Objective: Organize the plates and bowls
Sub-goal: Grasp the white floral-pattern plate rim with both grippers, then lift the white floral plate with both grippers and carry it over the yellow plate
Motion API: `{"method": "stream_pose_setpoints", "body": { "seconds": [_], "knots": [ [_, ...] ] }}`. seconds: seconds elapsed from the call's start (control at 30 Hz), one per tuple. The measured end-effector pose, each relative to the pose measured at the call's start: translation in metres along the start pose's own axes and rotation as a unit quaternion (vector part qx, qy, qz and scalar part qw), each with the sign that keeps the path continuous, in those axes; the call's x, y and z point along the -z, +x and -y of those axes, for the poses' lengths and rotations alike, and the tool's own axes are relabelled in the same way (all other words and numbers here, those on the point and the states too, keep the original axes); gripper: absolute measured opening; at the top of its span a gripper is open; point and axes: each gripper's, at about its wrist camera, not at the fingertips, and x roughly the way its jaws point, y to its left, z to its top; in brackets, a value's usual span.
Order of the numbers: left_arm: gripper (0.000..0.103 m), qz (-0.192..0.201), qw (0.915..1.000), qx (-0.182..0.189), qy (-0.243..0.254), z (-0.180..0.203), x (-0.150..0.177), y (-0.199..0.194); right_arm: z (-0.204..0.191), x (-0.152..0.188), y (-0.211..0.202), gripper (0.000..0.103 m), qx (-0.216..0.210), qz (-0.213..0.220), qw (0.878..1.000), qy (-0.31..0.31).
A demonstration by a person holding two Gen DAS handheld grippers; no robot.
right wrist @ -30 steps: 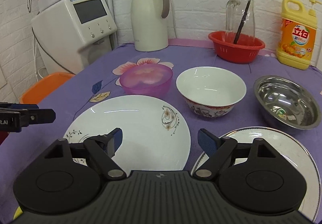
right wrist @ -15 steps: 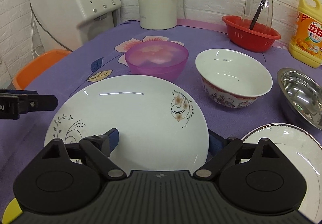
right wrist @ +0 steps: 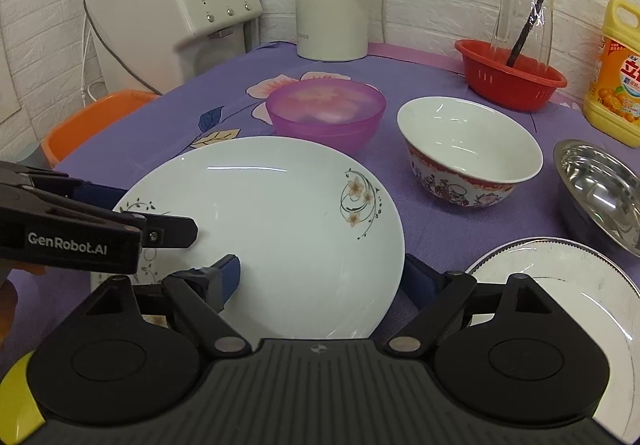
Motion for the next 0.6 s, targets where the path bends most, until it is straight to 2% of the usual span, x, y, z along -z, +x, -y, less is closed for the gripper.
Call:
{"method": "stream_pose_setpoints", "body": {
  "seconds": [0.13, 0.2, 0.37, 0.6],
  "knots": [
    [0.061, 0.005, 0.9999, 0.004, 0.011, 0.005, 0.001, 0.000, 0.000, 0.002, 0.000, 0.103, 0.000, 0.008, 1.000, -0.005],
    [0.050, 0.008, 0.9998, 0.013, 0.011, 0.007, 0.001, 0.000, 0.000, 0.003, 0.001, 0.103, 0.001, 0.012, 1.000, -0.006],
    [0.049, 0.019, 0.9997, -0.004, 0.014, 0.015, 0.004, 0.000, -0.003, 0.003, 0.000, 0.103, -0.004, 0.009, 1.000, -0.014],
    [0.043, 0.013, 0.9997, -0.020, 0.009, 0.019, -0.004, -0.003, -0.001, -0.002, -0.004, 0.103, -0.003, 0.000, 1.000, 0.018]
  ]
}}
